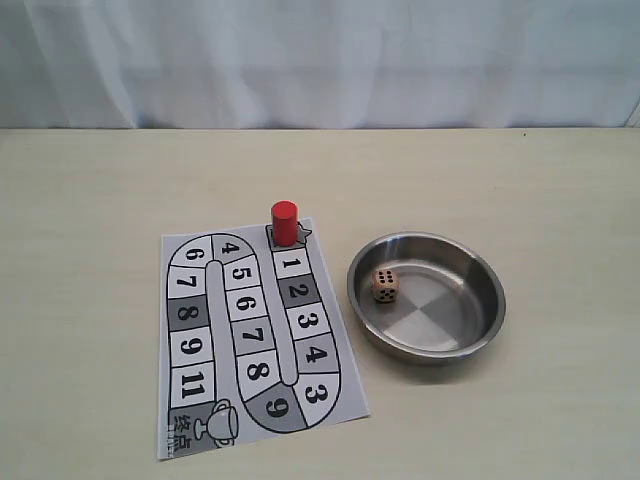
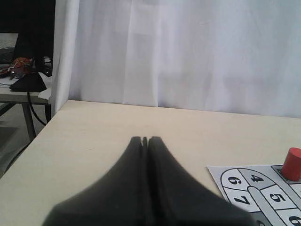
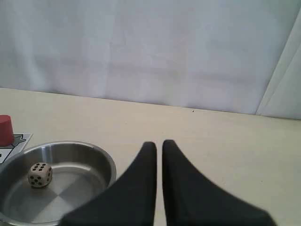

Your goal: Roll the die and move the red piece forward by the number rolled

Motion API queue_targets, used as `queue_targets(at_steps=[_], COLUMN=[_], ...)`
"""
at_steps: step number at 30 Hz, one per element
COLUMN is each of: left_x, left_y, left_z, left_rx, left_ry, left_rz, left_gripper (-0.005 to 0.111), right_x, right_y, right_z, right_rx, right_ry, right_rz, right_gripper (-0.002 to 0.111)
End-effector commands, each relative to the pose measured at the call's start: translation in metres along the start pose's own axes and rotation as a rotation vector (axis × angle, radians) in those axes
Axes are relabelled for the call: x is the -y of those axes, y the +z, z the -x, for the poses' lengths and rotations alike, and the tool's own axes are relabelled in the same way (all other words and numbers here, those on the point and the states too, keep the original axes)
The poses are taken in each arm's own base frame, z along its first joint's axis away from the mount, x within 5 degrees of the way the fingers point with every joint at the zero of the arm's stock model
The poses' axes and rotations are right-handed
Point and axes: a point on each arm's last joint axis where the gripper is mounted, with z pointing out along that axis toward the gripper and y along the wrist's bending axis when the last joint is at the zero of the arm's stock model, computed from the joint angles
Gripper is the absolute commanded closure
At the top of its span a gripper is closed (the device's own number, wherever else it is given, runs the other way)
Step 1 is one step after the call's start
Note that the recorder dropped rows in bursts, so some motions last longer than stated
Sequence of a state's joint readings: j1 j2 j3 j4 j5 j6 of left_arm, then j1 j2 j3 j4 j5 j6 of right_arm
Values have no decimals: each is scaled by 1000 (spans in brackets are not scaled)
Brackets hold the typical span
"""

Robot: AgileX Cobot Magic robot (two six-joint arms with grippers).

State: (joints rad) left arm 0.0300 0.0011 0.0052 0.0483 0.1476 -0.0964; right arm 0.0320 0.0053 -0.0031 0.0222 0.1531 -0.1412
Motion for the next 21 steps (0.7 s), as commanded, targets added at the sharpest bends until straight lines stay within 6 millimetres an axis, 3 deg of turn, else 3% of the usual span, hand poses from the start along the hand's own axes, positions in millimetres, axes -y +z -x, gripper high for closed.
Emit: queue_targets(at_steps=[1,12,16,20,21], left_x=[1,1,1,1,1], left_y=[0,0,0,0,0], left_z=[2,2,2,2,2], left_rx=[10,10,10,10,10], left_ry=[-8,-8,-8,-8,-8], left_rz=[-8,-8,-8,-8,-8], left_gripper=[107,107,107,107,107], right_x=[0,1,2,6,8], right_y=[0,0,-1,-14,-22], right_z=[-1,3,12,56,75], right_rx=[0,42,146,251,282], right_ry=[-8,-6,194,228,253], right_rz=[-8,-14,-13,-3,9], right_gripper=[104,104,104,104,104])
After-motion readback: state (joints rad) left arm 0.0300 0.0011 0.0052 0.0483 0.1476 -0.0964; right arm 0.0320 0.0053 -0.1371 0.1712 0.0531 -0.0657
